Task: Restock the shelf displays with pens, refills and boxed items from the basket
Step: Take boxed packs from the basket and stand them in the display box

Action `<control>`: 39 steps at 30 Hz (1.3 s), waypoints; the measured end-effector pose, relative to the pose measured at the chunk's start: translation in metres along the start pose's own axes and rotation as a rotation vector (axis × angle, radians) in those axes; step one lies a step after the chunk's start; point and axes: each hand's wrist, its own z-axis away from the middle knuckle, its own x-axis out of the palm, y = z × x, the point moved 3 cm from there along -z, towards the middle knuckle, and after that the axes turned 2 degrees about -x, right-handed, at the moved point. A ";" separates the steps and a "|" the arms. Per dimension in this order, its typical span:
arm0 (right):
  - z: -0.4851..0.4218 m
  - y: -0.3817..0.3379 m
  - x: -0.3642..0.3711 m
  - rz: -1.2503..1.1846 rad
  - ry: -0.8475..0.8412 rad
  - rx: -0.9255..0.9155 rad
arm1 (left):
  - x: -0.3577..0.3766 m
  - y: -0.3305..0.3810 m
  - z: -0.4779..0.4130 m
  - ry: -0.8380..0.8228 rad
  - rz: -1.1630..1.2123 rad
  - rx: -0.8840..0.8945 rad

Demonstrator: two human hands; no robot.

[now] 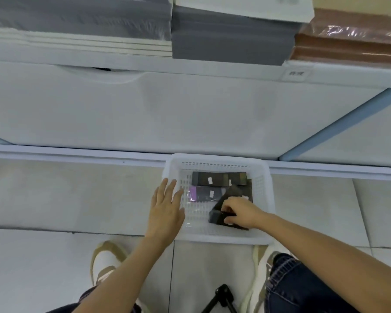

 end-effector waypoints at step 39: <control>0.007 -0.077 -0.081 -0.916 0.148 -0.216 | -0.038 0.026 -0.022 -0.106 1.554 -0.647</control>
